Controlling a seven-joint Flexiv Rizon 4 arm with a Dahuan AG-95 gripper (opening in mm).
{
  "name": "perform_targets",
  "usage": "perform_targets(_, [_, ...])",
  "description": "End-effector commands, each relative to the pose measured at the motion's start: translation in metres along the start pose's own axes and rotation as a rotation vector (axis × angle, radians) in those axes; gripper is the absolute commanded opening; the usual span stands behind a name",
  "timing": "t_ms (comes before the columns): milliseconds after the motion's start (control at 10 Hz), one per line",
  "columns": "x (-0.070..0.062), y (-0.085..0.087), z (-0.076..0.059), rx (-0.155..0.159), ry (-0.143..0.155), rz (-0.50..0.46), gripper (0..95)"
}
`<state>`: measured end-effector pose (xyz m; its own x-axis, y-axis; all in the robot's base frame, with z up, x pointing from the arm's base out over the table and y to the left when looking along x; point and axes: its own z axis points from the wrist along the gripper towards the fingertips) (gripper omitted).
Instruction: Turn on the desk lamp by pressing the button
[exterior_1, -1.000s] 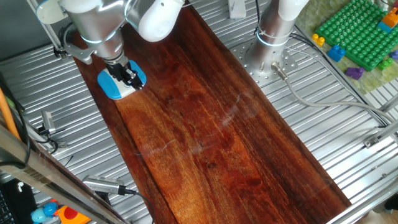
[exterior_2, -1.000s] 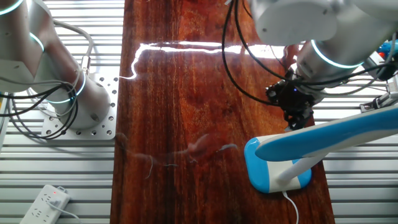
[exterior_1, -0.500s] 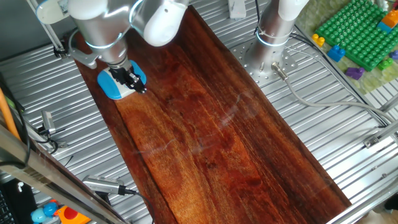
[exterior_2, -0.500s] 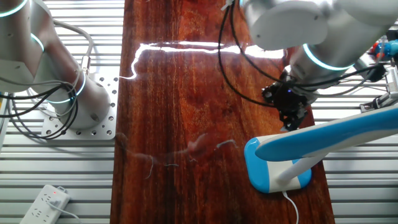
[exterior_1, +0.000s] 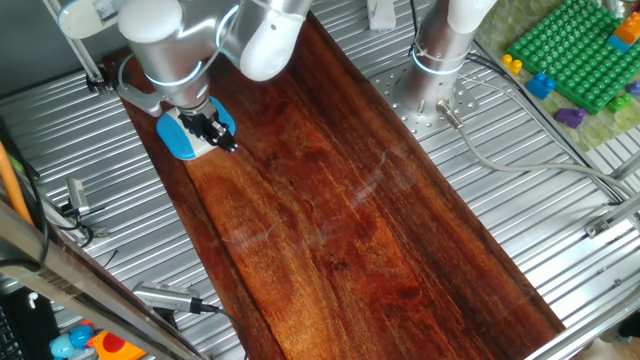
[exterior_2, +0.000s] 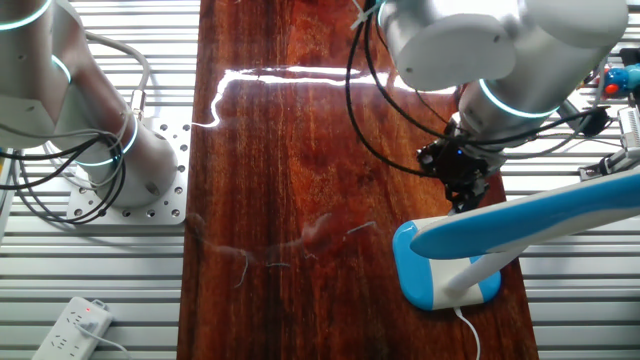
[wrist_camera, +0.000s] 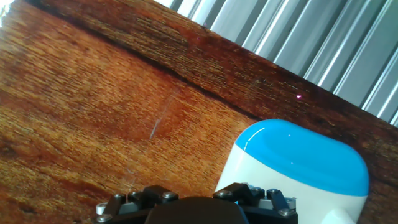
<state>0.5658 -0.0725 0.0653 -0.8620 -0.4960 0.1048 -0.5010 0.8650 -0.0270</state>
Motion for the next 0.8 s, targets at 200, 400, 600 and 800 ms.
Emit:
perform_targets(200, [0.004, -0.003, 0.008, 0.012, 0.003, 0.001, 76.0])
perform_targets(400, [0.008, -0.003, 0.014, 0.027, 0.005, -0.003, 76.0])
perform_targets(600, [0.012, -0.003, 0.019, 0.035, 0.004, -0.006, 76.0])
perform_targets(800, [0.014, -0.004, 0.024, 0.048, 0.003, -0.01, 76.0])
